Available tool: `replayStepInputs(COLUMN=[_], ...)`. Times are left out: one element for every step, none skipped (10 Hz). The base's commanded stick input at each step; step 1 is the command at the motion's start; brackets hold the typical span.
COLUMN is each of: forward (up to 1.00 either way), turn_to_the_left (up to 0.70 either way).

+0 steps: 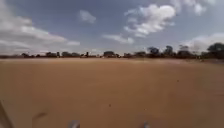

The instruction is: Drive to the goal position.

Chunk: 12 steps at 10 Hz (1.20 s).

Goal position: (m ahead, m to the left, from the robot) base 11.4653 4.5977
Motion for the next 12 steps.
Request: replayStepInputs(forward=[0.70, 0.70, 0.70, 0.70, 0.70, 0.70, 0.70, 0.70, 0.70, 0.70, 0.70, 0.70], turn_to_the_left=[0.00, 0.00, 0.00, 0.00, 0.00, 0.00, 0.00, 0.00, 0.00, 0.00, 0.00, 0.00])
